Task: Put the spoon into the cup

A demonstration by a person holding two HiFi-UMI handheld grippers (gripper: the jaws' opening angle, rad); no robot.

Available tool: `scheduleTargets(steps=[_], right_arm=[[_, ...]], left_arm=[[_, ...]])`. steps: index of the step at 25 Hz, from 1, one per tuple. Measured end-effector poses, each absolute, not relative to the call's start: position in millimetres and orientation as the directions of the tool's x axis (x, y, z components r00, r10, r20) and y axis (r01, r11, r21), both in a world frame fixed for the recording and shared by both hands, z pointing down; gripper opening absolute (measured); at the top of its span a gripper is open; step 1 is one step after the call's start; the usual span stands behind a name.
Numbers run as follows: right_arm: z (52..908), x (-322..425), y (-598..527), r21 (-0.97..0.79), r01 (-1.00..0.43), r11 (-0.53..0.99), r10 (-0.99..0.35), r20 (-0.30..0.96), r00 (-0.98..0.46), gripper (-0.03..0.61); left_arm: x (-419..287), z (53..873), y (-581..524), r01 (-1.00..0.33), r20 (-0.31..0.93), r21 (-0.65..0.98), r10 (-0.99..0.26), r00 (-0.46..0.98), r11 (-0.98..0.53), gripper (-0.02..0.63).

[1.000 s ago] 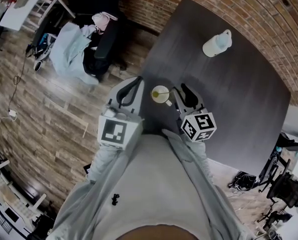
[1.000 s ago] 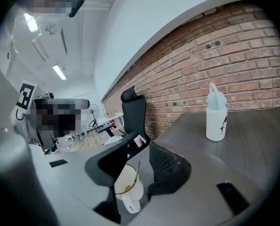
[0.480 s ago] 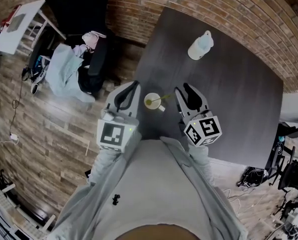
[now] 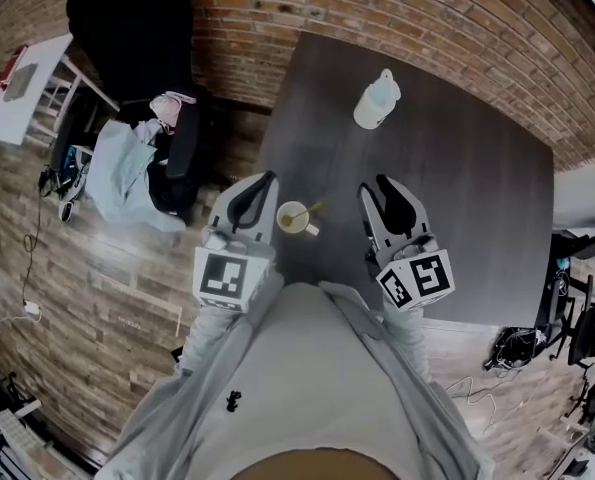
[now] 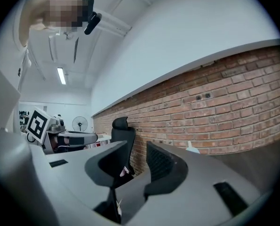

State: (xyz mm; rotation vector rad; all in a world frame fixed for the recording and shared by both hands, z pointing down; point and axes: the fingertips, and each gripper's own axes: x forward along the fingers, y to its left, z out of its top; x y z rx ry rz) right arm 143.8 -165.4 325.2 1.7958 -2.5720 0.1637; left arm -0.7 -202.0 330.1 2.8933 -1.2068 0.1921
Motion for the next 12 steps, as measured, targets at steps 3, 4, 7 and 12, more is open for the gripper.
scheduleTargets(steps=[3,4,7,12], right_arm=[[317.9,152.9,-158.1,-0.07,-0.944,0.323,-0.945,0.037,-0.326,0.097],[315.0,156.3,-155.6,-0.069,-0.947,0.313,-0.949,0.026,-0.315,0.063],[307.0,164.0,-149.7,-0.069,-0.953,0.293,-0.956,-0.004,-0.294,0.036],[301.0,171.0,-145.2,-0.065,-0.956,0.285,-0.959,-0.026,-0.283,0.017]], left_arm=[[3.1,327.1,-201.4,-0.708,0.114,-0.039,-0.707,0.698,-0.705,0.023],[3.5,326.5,-201.0,-0.709,0.116,-0.037,-0.708,0.697,-0.704,0.023],[3.4,326.4,-200.1,-0.703,0.114,-0.054,-0.703,0.702,-0.71,0.023],[4.7,324.3,-198.8,-0.708,0.111,-0.037,-0.707,0.699,-0.706,0.023]])
